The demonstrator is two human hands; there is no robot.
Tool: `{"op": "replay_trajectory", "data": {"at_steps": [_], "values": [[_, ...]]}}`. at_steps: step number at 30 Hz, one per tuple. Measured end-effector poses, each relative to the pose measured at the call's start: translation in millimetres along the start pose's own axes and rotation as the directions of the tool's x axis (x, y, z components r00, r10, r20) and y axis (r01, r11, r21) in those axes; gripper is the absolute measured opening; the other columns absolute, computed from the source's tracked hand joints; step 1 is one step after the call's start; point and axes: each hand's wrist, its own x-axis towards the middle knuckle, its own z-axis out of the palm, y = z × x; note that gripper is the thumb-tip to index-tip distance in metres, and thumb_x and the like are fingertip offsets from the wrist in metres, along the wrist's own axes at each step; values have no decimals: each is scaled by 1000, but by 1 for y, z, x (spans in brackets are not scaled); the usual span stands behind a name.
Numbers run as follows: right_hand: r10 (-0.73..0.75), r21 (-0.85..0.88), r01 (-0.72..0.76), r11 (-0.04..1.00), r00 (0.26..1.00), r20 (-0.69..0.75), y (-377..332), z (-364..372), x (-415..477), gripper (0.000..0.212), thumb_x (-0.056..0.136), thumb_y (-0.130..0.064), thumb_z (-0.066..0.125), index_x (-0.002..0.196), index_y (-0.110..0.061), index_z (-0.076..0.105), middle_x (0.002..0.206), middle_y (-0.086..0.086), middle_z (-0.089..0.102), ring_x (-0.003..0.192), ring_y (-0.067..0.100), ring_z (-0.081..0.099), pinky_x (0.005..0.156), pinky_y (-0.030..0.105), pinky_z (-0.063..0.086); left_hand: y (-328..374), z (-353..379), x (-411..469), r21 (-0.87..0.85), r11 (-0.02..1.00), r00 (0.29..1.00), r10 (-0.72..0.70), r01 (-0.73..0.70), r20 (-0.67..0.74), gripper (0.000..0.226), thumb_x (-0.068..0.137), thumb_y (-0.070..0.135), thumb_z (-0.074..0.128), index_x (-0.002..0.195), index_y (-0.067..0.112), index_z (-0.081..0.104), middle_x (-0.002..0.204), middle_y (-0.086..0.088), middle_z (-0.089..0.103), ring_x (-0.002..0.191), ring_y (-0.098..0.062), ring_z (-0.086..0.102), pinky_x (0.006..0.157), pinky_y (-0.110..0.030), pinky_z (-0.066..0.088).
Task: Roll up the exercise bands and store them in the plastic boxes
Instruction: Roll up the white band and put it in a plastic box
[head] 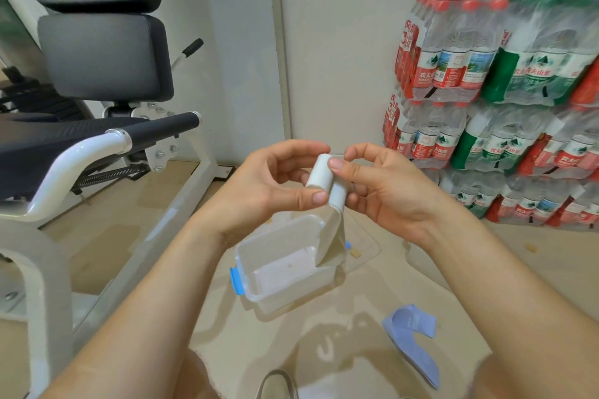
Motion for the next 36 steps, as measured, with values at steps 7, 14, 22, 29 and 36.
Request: {"op": "replay_trajectory", "data": {"at_steps": [7, 14, 22, 29, 36], "values": [[15, -142, -5, 990, 997, 70, 0, -5, -1, 38, 72, -33, 69, 103, -14, 57, 78, 7, 64, 63, 16, 57, 51, 22, 40, 1, 1, 5, -103, 995, 998, 12, -18, -60, 55, 51, 14, 84, 104, 17, 70, 100, -9, 74, 90, -24, 68, 76, -27, 55], [-72, -687, 116, 718, 993, 93, 1, -4, -5, 66, 56, -42, 87, 116, -25, 64, 101, -6, 73, 92, 4, 69, 88, 29, 53, 5, -11, 0, 129, 990, 988, -42, 62, -148, 58, 50, 8, 87, 105, 16, 70, 91, 0, 76, 75, -15, 62, 77, -29, 57], [-102, -785, 132, 605, 991, 89, 1, 4, -6, 55, 65, -32, 85, 116, -27, 63, 98, -6, 72, 88, 10, 69, 83, 36, 57, 11, -14, -5, 343, 935, 995, -74, 95, -73, 63, 51, 5, 88, 108, 23, 70, 72, -6, 65, 63, -12, 60, 69, -26, 55], [-79, -583, 66, 809, 997, 3, 3, 1, -3, 30, 79, -34, 74, 104, -21, 65, 73, -1, 73, 64, 2, 62, 62, 18, 41, 10, -4, -5, 599, 799, 998, -26, 52, -52, 61, 58, 14, 89, 104, 45, 66, 74, 2, 61, 68, -13, 59, 75, -24, 53], [-38, -429, 28, 903, 999, -15, 7, -1, -1, 34, 76, -20, 77, 105, -14, 62, 88, 17, 74, 76, 24, 71, 72, 35, 55, 3, 5, -1, 614, 789, 999, 12, -32, 36, 69, 63, 27, 83, 125, 41, 56, 103, 6, 60, 90, -14, 56, 83, -32, 53]]}}
